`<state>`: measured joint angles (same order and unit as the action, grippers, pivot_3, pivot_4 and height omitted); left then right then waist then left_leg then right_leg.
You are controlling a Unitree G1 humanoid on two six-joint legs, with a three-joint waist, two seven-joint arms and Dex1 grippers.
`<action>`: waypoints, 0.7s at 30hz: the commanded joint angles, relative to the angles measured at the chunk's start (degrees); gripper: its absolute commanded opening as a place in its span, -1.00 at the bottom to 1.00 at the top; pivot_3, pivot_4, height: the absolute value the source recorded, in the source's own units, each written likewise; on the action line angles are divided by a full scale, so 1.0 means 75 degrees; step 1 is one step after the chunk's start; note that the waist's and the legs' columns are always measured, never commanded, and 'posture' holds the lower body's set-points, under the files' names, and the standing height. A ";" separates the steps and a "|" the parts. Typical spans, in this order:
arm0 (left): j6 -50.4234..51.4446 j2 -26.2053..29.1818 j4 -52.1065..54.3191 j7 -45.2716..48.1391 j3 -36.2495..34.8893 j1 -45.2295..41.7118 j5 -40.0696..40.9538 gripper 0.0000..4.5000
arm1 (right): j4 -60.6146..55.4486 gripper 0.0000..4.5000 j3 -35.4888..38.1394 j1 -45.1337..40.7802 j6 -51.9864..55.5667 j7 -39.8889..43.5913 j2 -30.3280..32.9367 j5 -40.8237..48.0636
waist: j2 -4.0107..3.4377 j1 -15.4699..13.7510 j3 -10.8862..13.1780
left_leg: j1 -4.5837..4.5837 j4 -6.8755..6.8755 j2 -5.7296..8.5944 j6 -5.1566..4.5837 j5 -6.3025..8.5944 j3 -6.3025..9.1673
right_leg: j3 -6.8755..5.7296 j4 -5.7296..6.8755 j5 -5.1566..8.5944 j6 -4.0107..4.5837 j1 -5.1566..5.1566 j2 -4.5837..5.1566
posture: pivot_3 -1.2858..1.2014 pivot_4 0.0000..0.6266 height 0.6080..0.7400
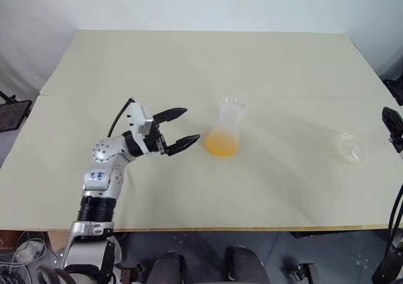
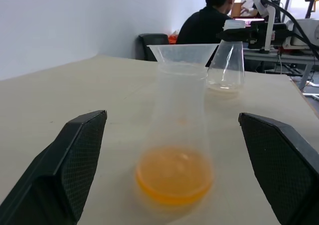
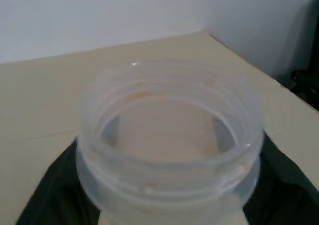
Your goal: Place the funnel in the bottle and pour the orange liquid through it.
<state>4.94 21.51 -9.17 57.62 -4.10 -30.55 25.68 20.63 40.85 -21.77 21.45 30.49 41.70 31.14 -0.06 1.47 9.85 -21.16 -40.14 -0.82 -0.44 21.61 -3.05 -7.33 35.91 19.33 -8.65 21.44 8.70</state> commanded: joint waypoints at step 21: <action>0.0111 0.0639 0.0107 0.0200 -0.0187 -0.0376 0.0085 1.00 | -0.2523 1.00 0.0385 -0.0465 -0.1141 0.1664 0.0898 0.1469 | -0.0008 -0.0154 0.0004 | 0.0004 -0.0001 0.0002 0.0000 0.0000 -0.0018 | 0.0013 -0.0005 0.0000 0.0000 0.0005 -0.0001 | 0.03 -0.52 1.00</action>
<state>5.60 25.48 -9.64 58.54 -4.59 -32.21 25.67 5.47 44.52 -23.82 13.62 41.09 46.15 40.64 -0.12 0.31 9.88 -21.12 -40.14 -0.83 -0.44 21.61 -3.17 -7.25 35.88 19.33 -8.65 21.47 8.67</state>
